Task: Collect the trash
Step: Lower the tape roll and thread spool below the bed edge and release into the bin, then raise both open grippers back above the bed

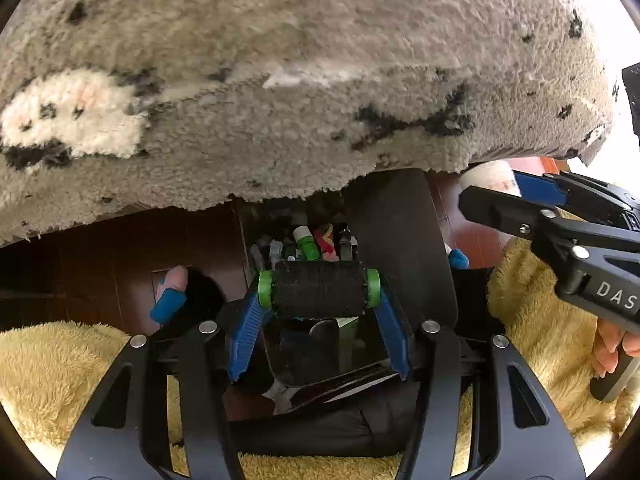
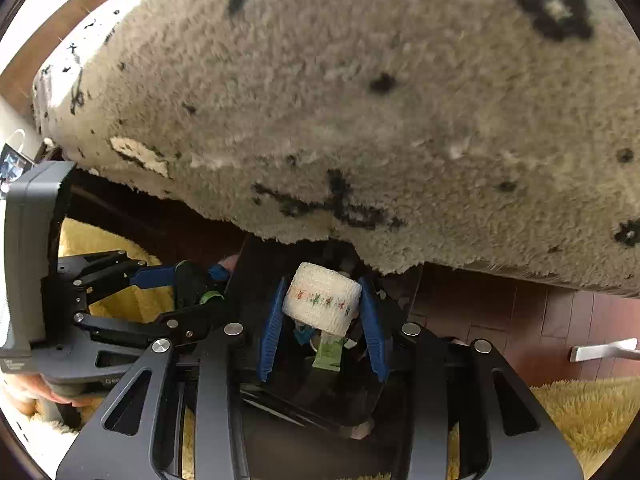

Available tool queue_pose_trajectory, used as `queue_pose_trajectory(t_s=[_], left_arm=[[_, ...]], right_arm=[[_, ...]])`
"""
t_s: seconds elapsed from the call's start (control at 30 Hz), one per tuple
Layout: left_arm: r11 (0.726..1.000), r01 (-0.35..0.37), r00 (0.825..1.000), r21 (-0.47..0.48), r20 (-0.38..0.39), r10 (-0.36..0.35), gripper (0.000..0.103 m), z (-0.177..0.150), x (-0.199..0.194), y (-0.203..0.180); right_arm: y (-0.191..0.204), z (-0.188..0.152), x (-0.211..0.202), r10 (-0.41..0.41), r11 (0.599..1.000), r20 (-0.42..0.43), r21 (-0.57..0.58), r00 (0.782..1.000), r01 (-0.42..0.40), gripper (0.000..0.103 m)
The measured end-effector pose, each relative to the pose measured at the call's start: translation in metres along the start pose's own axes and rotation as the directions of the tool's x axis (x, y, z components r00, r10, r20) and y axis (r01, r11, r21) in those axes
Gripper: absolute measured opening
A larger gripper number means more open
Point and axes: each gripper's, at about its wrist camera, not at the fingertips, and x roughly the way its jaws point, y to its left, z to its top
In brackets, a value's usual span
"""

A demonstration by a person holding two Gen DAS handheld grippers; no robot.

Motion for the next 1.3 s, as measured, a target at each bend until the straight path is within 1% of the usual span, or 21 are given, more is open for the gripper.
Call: queue_pose_trajectory(t_s=[0.1, 0.13, 0.17, 0.2, 0.23, 0.27, 0.33, 0.37, 0.43, 0.53, 0.6, 0.7, 0.77, 0.87, 0.97, 1.0, 1.1, 1.13, 1.2, 1.27, 1.3], left_arm=[[1.0, 0.004, 1.0, 0.009, -0.01, -0.004, 0.051, -0.002, 0.004, -0.002], [1.0, 0.004, 1.0, 0.012, -0.017, -0.004, 0.056, -0.003, 0.005, -0.002], [1.0, 0.001, 1.0, 0.014, -0.018, -0.001, 0.061, -0.003, 0.007, -0.004], [1.0, -0.005, 1.0, 0.017, -0.017, 0.005, 0.068, -0.002, 0.009, -0.005], [1.0, -0.01, 1.0, 0.019, -0.011, 0.01, 0.07, -0.002, 0.008, -0.006], [1.0, -0.01, 1.0, 0.018, -0.007, 0.01, 0.071, -0.003, 0.008, -0.005], [1.0, -0.011, 1.0, 0.01, 0.004, 0.011, 0.078, -0.003, 0.007, -0.003], [1.0, -0.018, 1.0, 0.005, 0.012, 0.018, 0.079, -0.002, 0.003, -0.002], [1.0, -0.021, 0.999, -0.005, 0.031, 0.021, 0.086, -0.001, -0.004, 0.001], [1.0, -0.016, 0.998, -0.008, 0.062, 0.016, 0.09, 0.003, -0.019, 0.006], [1.0, -0.013, 0.995, 0.001, 0.098, 0.013, 0.092, 0.006, -0.034, 0.007], [1.0, -0.023, 0.985, 0.007, 0.171, 0.021, 0.093, 0.014, -0.065, 0.013], [0.999, -0.032, 0.976, 0.011, 0.217, 0.029, 0.094, 0.021, -0.087, 0.016], [0.998, -0.06, 0.956, 0.012, 0.289, 0.054, 0.095, 0.038, -0.119, 0.024], [0.999, -0.039, 0.942, -0.022, 0.333, 0.044, 0.095, 0.059, -0.147, 0.037], [0.999, -0.035, 0.937, -0.035, 0.347, 0.045, 0.095, 0.066, -0.155, 0.042], [0.997, -0.059, 0.917, -0.04, 0.394, 0.069, 0.095, 0.094, -0.181, 0.05], [0.996, -0.082, 0.911, -0.046, 0.401, 0.094, 0.095, 0.105, -0.187, 0.052], [0.99, -0.129, 0.901, -0.057, 0.411, 0.141, 0.095, 0.128, -0.194, 0.057], [0.984, -0.162, 0.898, -0.07, 0.403, 0.176, 0.095, 0.154, -0.197, 0.065], [0.98, -0.181, 0.896, -0.083, 0.396, 0.2, 0.095, 0.168, -0.195, 0.068]], right_arm=[[-0.003, 0.003, 0.002, -0.001, 1.0, -0.009, 0.012, 1.0, 0.001, 0.04], [-0.004, 0.003, 0.002, 0.0, 1.0, -0.01, 0.017, 1.0, 0.0, 0.04], [-0.004, 0.004, 0.002, 0.0, 1.0, -0.011, 0.02, 1.0, 0.0, 0.047], [-0.004, 0.005, 0.003, -0.003, 1.0, -0.012, 0.022, 1.0, 0.004, 0.06], [-0.005, 0.005, 0.002, -0.007, 1.0, -0.008, 0.025, 1.0, 0.007, 0.065], [-0.006, 0.006, 0.002, -0.009, 1.0, -0.003, 0.029, 1.0, 0.009, 0.068], [-0.012, 0.006, -0.002, -0.003, 0.999, 0.01, 0.045, 1.0, 0.003, 0.07], [-0.015, 0.006, -0.005, -0.001, 0.998, 0.02, 0.058, 1.0, 0.0, 0.072], [-0.024, 0.007, -0.015, 0.005, 0.996, 0.049, 0.092, 0.999, -0.01, 0.078], [-0.032, 0.01, -0.032, 0.022, 0.991, 0.089, 0.127, 0.996, -0.033, 0.089], [-0.034, 0.012, -0.048, 0.007, 0.992, 0.121, 0.127, 0.993, -0.023, 0.095], [-0.034, 0.019, -0.075, -0.035, 0.994, 0.169, 0.105, 0.985, 0.017, 0.096], [-0.032, 0.028, -0.097, -0.053, 0.995, 0.22, 0.094, 0.974, 0.033, 0.097], [-0.03, 0.044, -0.126, -0.059, 0.997, 0.291, 0.063, 0.955, 0.042, 0.098], [-0.027, 0.067, -0.153, -0.063, 0.998, 0.357, 0.026, 0.932, 0.058, 0.099], [-0.027, 0.079, -0.161, -0.081, 0.997, 0.377, 0.019, 0.923, 0.08, 0.099], [-0.03, 0.113, -0.171, -0.123, 0.99, 0.414, -0.008, 0.902, 0.138, 0.099], [-0.031, 0.126, -0.17, -0.138, 0.988, 0.414, -0.005, 0.9, 0.154, 0.099], [-0.037, 0.153, -0.165, -0.138, 0.989, 0.398, 0.0, 0.907, 0.151, 0.099], [-0.044, 0.179, -0.155, -0.136, 0.989, 0.379, 0.008, 0.915, 0.144, 0.099], [-0.048, 0.193, -0.15, -0.152, 0.987, 0.373, 0.018, 0.915, 0.157, 0.099]])
